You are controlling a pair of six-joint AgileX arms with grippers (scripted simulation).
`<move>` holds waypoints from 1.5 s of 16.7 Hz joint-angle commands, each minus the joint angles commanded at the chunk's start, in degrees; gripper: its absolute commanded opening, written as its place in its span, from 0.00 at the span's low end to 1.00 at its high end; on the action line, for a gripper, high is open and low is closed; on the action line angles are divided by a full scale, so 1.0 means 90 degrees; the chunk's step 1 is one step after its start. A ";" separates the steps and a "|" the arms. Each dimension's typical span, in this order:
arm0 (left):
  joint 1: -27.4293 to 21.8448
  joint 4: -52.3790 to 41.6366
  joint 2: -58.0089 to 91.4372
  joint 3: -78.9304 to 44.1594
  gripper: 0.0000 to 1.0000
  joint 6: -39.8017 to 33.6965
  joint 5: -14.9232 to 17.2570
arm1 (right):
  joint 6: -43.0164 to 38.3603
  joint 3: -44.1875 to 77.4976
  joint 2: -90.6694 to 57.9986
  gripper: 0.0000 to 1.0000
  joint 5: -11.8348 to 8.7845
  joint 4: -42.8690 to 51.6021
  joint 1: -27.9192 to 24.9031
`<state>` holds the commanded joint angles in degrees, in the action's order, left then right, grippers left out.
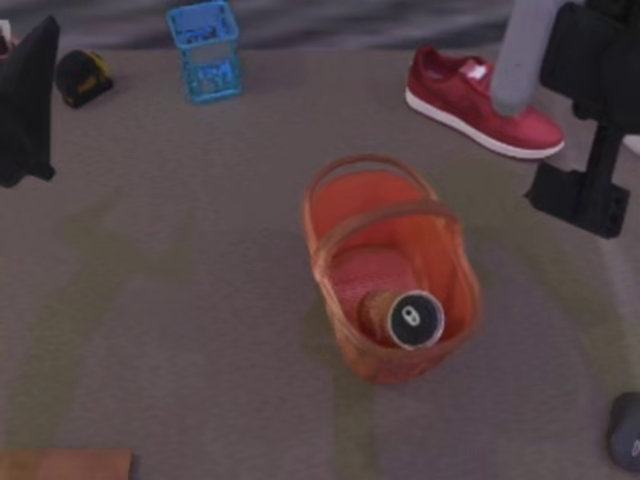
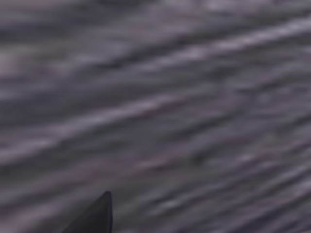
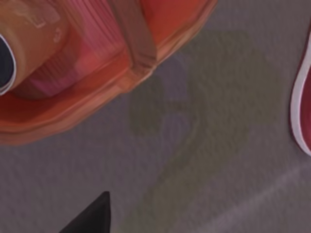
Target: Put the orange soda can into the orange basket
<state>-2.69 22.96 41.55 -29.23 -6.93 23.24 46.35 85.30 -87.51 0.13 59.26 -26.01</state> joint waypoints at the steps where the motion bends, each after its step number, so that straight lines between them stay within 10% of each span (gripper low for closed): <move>1: 0.0076 -0.0325 -0.0643 0.0382 1.00 0.0050 -0.0357 | 0.0331 0.0643 -0.0652 1.00 -0.0005 0.0423 -0.0189; 10: 0.0414 -0.2426 -0.4418 0.3075 1.00 0.0710 -0.2471 | 0.2258 0.4389 -0.4517 1.00 0.0005 0.2896 -0.1267; 25: 0.0426 -0.2551 -0.4616 0.3248 1.00 0.0770 -0.2583 | 0.2358 0.3910 -0.4619 1.00 0.0008 0.2460 -0.1327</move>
<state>1.15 0.00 0.00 0.00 0.00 0.00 67.58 120.49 -129.09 0.21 81.40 -37.95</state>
